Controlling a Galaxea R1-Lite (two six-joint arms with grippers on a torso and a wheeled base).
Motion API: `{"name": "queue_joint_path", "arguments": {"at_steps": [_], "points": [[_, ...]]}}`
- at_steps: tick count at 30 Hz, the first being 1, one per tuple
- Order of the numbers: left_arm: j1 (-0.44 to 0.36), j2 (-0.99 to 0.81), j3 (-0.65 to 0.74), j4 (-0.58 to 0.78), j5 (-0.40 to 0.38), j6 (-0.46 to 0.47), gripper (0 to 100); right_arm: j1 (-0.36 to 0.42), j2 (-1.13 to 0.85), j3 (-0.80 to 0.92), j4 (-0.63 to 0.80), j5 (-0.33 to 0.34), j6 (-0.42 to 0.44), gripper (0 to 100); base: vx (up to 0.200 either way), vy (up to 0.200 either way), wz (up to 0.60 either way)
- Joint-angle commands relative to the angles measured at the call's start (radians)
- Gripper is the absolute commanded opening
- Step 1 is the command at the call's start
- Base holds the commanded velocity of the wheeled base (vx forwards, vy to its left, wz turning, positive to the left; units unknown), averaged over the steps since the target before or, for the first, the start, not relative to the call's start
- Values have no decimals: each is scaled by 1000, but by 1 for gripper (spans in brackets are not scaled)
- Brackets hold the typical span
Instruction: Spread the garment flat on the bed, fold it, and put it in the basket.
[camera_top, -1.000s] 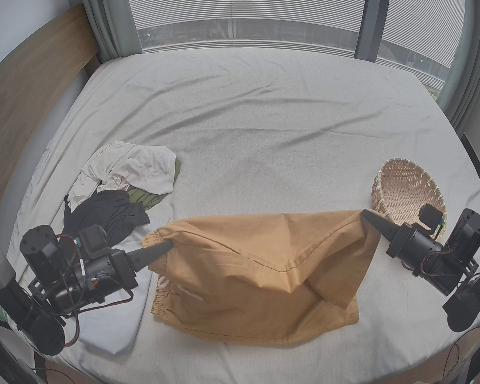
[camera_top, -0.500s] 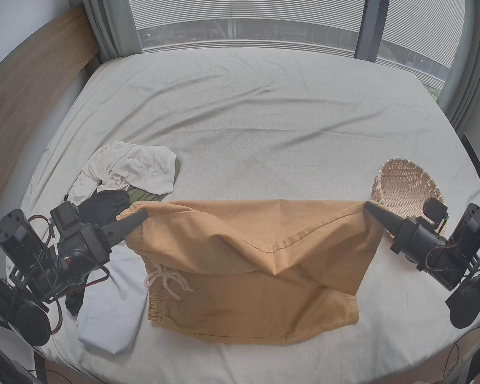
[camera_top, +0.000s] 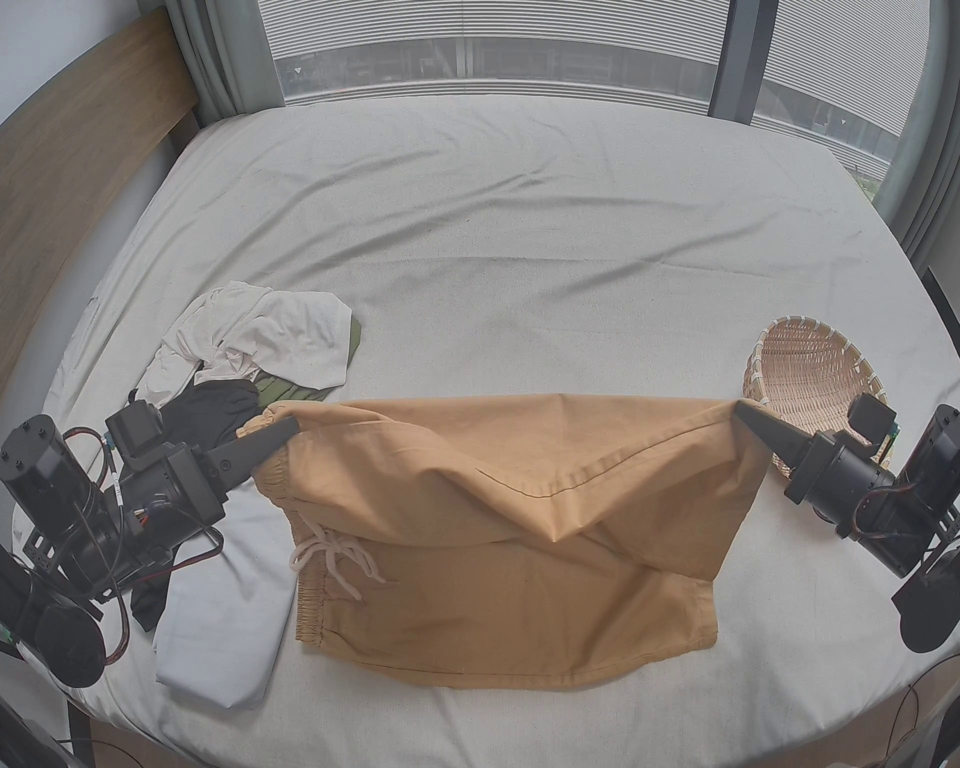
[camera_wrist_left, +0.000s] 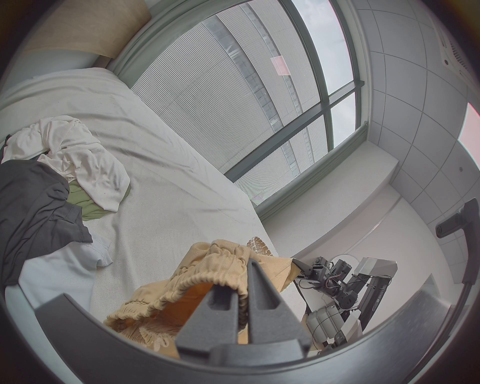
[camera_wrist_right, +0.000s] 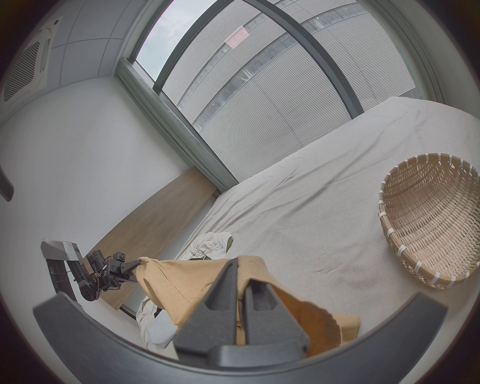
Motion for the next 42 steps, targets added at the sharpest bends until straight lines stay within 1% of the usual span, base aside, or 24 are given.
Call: {"name": "queue_joint_path", "arguments": {"at_steps": [1, 10, 26, 31, 42], "points": [[2, 13, -9, -2, 3, -1, 0, -48, 3, -3, -1, 20, 1, 0, 0, 0, 0], [48, 18, -17, -1, 3, -5, 0, -112, 3, -17, -1, 60, 6, 0, 0, 0, 0], [52, 19, -24, -1, 1, -5, 0, -129, 1, -37, -1, 62, 20, 0, 0, 0, 0], [60, 16, -26, -2, 1, -7, 0, -131, -7, -55, -1, 62, 46, 0, 0, 0, 0], [66, 8, -29, -2, -2, -5, 0, -131, -17, -91, -2, 62, 50, 0, 0, 0, 0]]}}
